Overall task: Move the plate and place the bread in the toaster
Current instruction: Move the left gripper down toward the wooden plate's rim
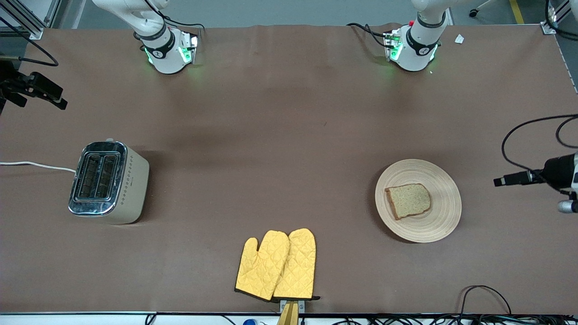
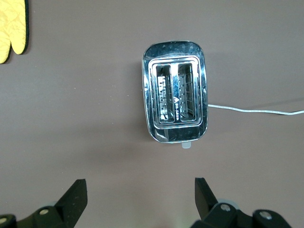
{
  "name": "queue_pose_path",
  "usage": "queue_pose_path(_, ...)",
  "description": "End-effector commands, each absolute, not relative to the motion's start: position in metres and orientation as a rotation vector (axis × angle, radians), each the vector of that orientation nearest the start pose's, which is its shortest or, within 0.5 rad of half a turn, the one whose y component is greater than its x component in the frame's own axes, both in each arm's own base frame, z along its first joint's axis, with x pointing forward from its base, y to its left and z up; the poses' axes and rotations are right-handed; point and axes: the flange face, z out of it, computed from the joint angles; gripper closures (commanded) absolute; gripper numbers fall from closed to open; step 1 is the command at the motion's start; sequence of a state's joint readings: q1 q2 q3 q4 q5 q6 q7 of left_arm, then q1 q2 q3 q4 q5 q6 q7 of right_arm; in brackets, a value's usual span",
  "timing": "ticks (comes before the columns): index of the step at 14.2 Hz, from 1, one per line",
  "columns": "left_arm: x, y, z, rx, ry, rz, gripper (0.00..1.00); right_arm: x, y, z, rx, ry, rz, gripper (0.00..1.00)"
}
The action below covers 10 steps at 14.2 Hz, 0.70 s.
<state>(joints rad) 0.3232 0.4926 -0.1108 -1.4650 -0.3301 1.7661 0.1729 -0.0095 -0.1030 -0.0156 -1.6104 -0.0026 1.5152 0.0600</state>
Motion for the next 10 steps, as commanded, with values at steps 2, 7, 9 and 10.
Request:
queue_pose_path(2, 0.676, 0.157, 0.314, -3.721, -0.253, 0.190, 0.05, 0.512, -0.016, 0.658, -3.126, 0.124, -0.014, 0.00)
queue_pose_path(7, 0.670, 0.178, 0.230, -3.913, -0.173, 0.110, 0.18, 0.512, -0.016, 0.658, -3.126, 0.124, -0.014, 0.00)
queue_pose_path(9, 0.667, 0.181, 0.208, -3.953, -0.187, 0.109, 0.24, 0.511, -0.017, 0.658, -3.126, 0.126, -0.010, 0.00)
queue_pose_path(10, 0.664, 0.186, 0.199, -3.968, -0.225, 0.112, 0.27, 0.511, -0.016, 0.658, -3.126, 0.121, -0.009, 0.00)
